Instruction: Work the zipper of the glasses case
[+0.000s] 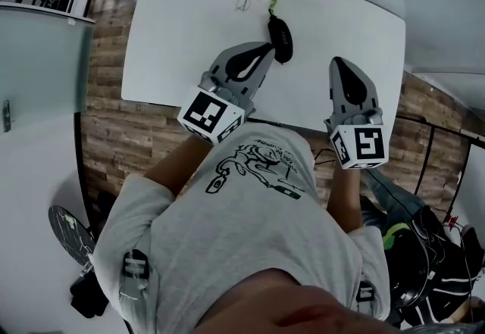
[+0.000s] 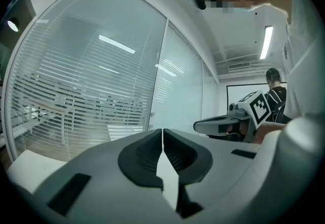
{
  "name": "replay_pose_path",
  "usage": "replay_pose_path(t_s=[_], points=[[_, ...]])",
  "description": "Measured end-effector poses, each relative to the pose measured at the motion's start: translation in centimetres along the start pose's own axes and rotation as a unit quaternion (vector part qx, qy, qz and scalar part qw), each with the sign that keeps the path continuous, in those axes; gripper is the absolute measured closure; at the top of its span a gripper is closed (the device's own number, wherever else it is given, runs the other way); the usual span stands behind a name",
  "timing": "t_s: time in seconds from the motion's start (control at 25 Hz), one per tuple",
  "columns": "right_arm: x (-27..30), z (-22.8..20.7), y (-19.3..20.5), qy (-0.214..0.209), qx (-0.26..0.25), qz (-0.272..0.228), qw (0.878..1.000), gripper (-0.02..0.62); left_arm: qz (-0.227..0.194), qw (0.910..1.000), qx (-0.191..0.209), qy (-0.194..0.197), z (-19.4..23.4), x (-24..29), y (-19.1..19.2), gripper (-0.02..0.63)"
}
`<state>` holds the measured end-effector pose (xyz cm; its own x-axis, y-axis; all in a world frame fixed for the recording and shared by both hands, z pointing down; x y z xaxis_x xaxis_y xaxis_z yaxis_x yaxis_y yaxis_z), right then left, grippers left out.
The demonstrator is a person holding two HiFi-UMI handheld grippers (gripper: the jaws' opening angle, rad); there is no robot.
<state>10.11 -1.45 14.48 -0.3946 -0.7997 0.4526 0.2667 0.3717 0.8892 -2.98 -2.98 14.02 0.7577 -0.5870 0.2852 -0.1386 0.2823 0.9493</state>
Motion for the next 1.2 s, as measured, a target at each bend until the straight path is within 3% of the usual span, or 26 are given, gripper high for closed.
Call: replay_pose_path(t_s=[0.6,1.2], points=[[-4.2,3.0,-5.1,-0.015,-0.001,-0.043,0.999,0.588,-0.032,0.9994,0.006,0.011,-2.3,-3.6,-4.5,0.583],[-5.2,3.9,-6.6,-0.017,-0.001,-0.065,0.998,0.591,-0.045,0.9988,0.008,0.019,-2.4,-4.0,-5.7,0.583]])
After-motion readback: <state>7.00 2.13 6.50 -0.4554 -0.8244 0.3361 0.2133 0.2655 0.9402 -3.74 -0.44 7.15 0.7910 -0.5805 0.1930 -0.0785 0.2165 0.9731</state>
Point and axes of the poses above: the fingertips, and each gripper's own axes: x forward along the fingers, z to its left, y out of its underside, the point moved 1 cm from there along -x, backward along the fingers, and after that the axes turned 15 degrees about z, right-handed, at the moved point
